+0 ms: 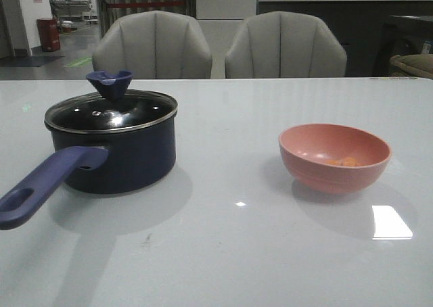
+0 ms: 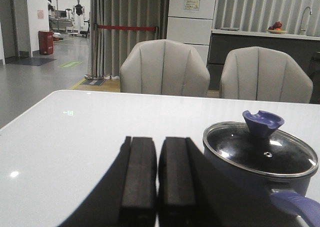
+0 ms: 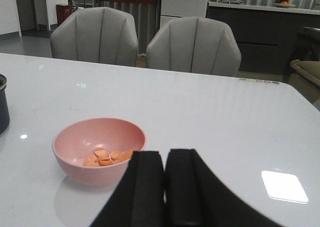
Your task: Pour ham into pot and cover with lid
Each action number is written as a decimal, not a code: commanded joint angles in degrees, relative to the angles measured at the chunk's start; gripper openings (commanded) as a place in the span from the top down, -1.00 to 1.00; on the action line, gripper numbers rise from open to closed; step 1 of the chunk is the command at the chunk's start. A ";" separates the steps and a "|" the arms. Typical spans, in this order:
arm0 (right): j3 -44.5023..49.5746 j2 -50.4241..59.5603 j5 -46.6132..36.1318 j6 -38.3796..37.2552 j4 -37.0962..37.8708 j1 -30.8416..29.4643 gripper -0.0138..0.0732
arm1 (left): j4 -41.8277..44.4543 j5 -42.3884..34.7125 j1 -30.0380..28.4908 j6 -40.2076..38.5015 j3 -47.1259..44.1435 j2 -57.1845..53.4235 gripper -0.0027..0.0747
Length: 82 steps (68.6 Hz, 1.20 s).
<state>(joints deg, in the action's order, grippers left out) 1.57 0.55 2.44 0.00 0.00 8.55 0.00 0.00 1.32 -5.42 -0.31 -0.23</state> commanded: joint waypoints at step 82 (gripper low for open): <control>-0.33 1.16 -4.27 0.00 0.67 -0.34 0.32 | 0.67 -3.97 -0.07 -0.40 12.24 3.01 0.62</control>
<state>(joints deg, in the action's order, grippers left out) 1.57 0.55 2.44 0.00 0.00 8.55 0.00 -5.04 1.32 -5.42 4.17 -0.13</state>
